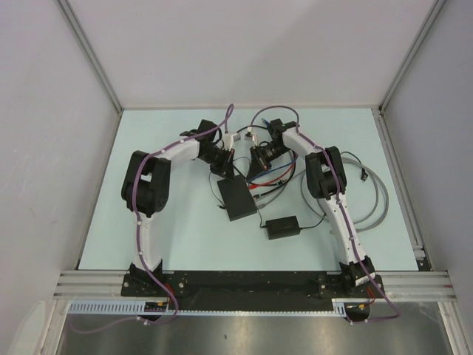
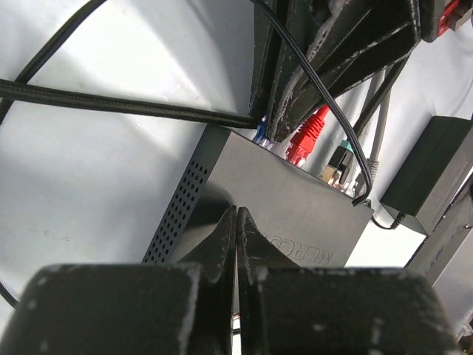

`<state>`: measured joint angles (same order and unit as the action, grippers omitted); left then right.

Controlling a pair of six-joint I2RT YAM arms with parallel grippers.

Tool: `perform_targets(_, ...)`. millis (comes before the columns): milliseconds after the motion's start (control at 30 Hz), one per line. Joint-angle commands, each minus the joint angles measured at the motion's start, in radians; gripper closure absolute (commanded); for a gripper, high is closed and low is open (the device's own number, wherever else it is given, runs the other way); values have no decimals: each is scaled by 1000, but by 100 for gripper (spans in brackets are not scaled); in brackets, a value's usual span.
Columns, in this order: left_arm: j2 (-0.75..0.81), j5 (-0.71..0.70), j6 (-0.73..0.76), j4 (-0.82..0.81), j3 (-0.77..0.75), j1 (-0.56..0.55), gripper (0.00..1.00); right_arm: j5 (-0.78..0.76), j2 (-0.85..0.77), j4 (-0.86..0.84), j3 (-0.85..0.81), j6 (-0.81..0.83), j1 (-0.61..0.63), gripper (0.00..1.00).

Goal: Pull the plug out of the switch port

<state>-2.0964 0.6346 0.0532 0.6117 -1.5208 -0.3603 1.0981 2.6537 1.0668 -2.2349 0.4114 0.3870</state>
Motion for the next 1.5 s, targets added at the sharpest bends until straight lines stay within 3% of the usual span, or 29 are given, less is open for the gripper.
perform_targets(0, -48, -70, 40, 6, -9, -14, 100, -196, 51, 44, 14, 55, 56, 96)
perform_targets(33, -48, -70, 42, 6, -12, -14, 100, -202, 51, 48, 14, 67, 55, 100)
perform_targets(400, -57, -69, 43, 8, -18, -16, 100, -155, 43, 117, -5, 107, 21, 100)
perform_targets(700, -70, -67, 42, 7, -29, -17, 100, -4, 52, 275, -9, 270, -10, 100)
perform_targets(867, -68, -69, 43, 7, -26, -19, 100, 91, 52, 446, -9, 475, -27, 100)
perform_targets(1167, -62, -27, 46, 8, -50, -22, 100, 74, 26, 424, -12, 449, -51, 100)
perform_targets(1300, -44, 11, 45, 6, -64, -22, 100, -85, -60, 201, 24, 216, -57, 100)
perform_targets(1467, -30, 22, 45, 6, -67, -20, 100, -205, -135, 168, -26, 202, -80, 100)
